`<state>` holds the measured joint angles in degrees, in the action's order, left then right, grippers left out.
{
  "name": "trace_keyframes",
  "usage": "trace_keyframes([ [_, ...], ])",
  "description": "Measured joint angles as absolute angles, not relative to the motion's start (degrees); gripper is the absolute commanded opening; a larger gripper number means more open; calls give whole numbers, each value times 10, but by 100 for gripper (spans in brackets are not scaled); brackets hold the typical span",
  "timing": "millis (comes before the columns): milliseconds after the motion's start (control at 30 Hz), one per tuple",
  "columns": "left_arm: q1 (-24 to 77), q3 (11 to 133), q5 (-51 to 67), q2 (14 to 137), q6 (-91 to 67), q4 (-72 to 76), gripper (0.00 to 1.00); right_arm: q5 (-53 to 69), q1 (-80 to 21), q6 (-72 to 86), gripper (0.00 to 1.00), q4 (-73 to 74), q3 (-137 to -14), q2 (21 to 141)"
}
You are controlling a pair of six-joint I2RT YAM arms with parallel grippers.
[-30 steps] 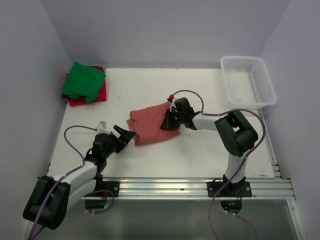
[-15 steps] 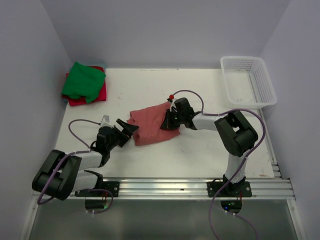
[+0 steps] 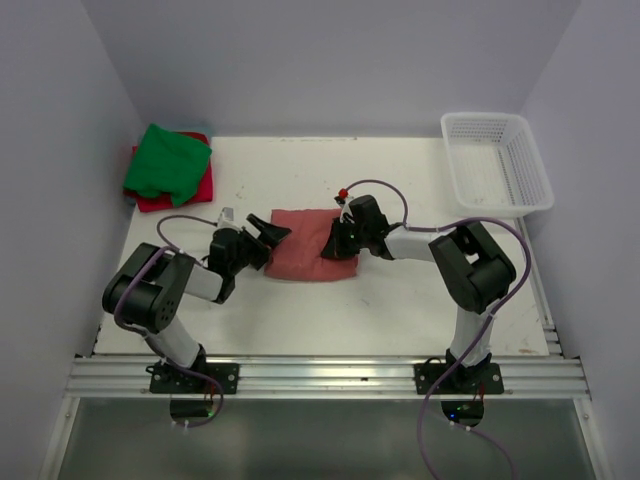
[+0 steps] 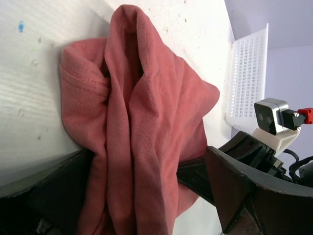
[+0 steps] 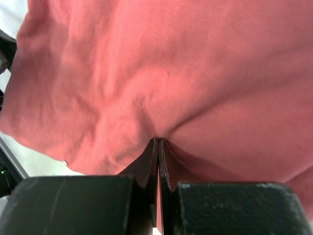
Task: Fold and stack the t-shirts
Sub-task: Put the neatly folded tshirt into the corner of the board with the left arm
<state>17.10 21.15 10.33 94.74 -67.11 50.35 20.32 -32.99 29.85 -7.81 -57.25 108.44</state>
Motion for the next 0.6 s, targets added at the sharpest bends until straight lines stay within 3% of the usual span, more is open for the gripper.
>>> trace_keyframes([
  [167,184,252,120,995,-671,526,100,204,-330,298,0,-81,-573,1086],
  [233,189,270,133,1019,-671,539,95,205,-330,299,0,-83,-573,1088],
  [333,197,283,150,1050,-671,566,72,205,-330,299,0,-85,-573,1088],
  [367,200,284,157,1063,-673,579,52,205,-330,299,0,-85,-573,1088],
  [533,208,288,199,1129,-694,633,1,206,-330,299,0,-86,-573,1090],
  [600,208,293,215,1145,-699,658,0,208,-330,299,0,-87,-573,1090],
])
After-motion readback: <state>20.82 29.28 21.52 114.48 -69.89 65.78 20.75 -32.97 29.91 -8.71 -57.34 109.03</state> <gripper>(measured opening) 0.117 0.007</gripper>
